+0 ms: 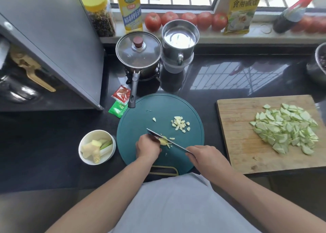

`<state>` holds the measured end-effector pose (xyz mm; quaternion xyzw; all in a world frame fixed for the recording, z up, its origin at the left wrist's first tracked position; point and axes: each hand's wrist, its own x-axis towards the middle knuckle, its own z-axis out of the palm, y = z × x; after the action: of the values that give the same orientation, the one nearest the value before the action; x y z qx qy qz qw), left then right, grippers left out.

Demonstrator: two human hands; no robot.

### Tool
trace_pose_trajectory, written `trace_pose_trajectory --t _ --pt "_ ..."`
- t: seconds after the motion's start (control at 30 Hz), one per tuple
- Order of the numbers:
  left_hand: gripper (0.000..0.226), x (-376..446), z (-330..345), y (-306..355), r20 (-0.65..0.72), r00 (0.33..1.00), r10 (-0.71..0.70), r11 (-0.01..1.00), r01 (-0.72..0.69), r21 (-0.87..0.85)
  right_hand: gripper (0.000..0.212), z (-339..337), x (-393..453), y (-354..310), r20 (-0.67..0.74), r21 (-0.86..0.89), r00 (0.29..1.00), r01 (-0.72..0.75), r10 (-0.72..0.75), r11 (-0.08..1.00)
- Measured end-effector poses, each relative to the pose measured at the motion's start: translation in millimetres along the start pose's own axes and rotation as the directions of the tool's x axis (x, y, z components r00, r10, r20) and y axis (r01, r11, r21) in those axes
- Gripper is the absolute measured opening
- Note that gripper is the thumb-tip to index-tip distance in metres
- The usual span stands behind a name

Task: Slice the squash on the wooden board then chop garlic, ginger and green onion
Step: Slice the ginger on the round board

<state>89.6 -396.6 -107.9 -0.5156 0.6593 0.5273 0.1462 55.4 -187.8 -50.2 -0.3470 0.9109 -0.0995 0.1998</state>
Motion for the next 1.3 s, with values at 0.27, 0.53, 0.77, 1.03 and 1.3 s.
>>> trace_pose_trajectory --t 0.27,0.53,0.77,1.03,1.3 --pt "0.012 -3 12 1 -0.031 0.980 -0.195 0.970 0.188 -0.156 0.017 3 3 1 0.086 -0.136 0.996 0.006 0.006 0.991" --pt "0.009 0 10 5 -0.019 0.972 -0.235 0.952 0.226 -0.204 0.022 21 17 -19 0.207 -0.207 0.976 -0.020 0.063 0.978" --pt "0.010 -7 6 4 -0.033 0.990 -0.139 0.987 0.135 -0.093 0.020 11 43 -25 0.041 -0.057 0.989 -0.137 0.139 0.989" --pt "0.008 -17 -24 4 0.236 0.971 -0.038 0.985 0.076 -0.153 0.029 8 5 -10 0.039 0.031 0.990 -0.137 0.136 0.990" --pt "0.020 -26 -90 -32 0.087 0.991 0.106 0.994 -0.104 -0.031 0.027 22 10 -18 0.040 0.002 0.984 -0.177 0.176 0.984"
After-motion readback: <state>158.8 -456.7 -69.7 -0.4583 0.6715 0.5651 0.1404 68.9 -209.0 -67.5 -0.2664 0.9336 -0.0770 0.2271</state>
